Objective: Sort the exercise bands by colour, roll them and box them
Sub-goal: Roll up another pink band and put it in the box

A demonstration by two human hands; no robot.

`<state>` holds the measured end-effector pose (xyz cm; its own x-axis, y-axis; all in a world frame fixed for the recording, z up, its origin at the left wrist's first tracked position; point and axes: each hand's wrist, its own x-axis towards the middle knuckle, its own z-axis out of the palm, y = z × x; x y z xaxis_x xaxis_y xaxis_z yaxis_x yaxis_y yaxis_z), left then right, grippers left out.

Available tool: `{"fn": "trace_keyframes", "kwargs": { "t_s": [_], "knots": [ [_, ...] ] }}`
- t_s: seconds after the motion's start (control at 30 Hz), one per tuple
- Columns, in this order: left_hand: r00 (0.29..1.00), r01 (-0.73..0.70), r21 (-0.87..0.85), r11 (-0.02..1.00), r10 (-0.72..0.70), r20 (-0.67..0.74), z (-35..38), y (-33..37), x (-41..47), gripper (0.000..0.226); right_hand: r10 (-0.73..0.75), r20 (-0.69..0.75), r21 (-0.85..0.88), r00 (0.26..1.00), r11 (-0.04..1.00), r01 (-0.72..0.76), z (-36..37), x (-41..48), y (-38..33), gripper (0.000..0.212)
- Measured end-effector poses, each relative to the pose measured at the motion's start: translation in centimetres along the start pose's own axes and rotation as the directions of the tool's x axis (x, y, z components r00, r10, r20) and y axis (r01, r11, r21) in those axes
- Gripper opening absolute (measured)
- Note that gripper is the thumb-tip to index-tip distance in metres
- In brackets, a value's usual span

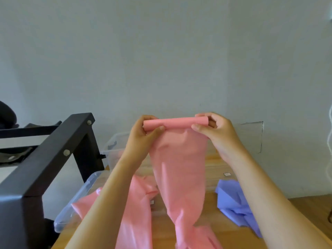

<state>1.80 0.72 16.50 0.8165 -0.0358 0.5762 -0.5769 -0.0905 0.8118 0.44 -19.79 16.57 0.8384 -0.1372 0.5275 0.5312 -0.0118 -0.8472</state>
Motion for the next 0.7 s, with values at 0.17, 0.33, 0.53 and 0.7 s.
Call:
{"fn": "trace_keyframes", "kwargs": {
  "t_s": [0.17, 0.33, 0.53, 0.7],
  "knots": [
    [0.976, -0.215, 0.009, 0.977, 0.215, -0.028, -0.8, 8.1, 5.2, 0.019, -0.196, -0.039, 0.033, 0.98, 0.98, 0.197, 0.9, 4.6, -8.1, 0.027],
    [0.953, -0.3, -0.064, 0.952, 0.297, -0.059, -1.7, 13.4, 7.6, 0.019, -0.308, -0.027, 0.063, 0.951, 0.949, 0.309, 1.8, 6.8, -14.0, 0.023],
    [0.975, -0.194, -0.231, 0.953, 0.213, 0.059, -2.3, 13.1, 7.0, 0.011, -0.222, -0.013, 0.128, 0.975, 0.967, 0.222, 1.7, 6.4, -13.2, 0.018],
    [0.985, -0.164, -0.094, 0.982, 0.169, 0.038, -2.7, 10.6, 6.7, 0.012, -0.179, 0.023, 0.097, 0.984, 0.98, 0.176, 1.8, 6.0, -10.5, 0.021]
  ]
}}
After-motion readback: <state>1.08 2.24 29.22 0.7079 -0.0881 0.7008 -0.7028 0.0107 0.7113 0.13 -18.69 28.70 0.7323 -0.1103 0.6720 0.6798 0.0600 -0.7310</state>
